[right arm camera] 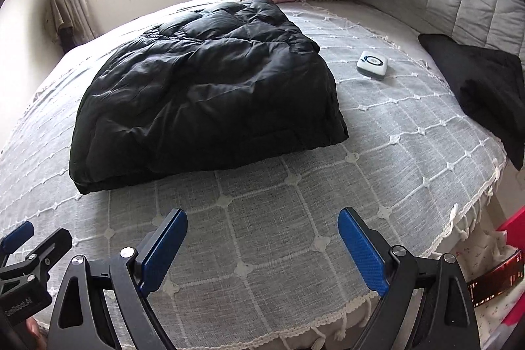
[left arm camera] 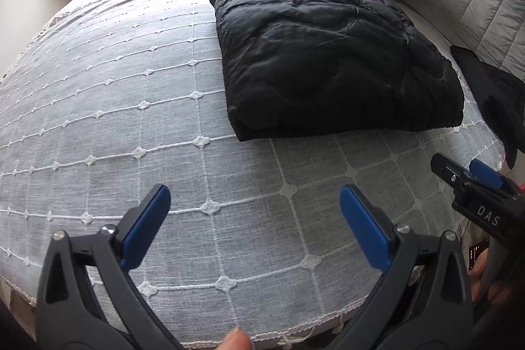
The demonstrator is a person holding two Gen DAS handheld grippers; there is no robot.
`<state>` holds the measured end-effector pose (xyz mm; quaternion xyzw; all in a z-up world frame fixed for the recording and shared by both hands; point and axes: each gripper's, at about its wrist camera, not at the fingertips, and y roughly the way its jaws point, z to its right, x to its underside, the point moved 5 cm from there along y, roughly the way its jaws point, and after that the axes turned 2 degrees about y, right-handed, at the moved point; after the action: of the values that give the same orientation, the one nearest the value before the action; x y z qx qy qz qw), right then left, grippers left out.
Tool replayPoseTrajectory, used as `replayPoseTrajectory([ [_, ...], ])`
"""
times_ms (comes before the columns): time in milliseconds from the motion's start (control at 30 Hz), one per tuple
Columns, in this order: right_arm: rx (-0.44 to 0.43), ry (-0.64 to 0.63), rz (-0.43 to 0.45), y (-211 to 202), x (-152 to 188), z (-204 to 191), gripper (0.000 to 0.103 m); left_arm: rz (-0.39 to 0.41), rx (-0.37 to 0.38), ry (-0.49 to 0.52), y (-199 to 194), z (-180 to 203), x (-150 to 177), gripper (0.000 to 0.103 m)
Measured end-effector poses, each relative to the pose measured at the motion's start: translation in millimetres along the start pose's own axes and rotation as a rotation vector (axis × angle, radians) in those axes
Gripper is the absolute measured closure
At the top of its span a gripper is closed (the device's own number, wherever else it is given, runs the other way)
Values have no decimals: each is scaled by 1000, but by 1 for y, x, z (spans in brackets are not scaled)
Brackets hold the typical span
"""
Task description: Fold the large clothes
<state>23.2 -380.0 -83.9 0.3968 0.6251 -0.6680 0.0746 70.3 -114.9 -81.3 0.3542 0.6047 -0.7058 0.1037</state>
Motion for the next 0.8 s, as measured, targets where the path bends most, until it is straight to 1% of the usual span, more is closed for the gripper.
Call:
replayPoseTrajectory([
  [367, 1, -23, 1, 2, 0, -5, 9, -7, -12, -10, 4, -5, 0, 1],
  [800, 9, -32, 5, 3, -1, -5, 9, -3, -6, -15, 4, -6, 0, 1],
])
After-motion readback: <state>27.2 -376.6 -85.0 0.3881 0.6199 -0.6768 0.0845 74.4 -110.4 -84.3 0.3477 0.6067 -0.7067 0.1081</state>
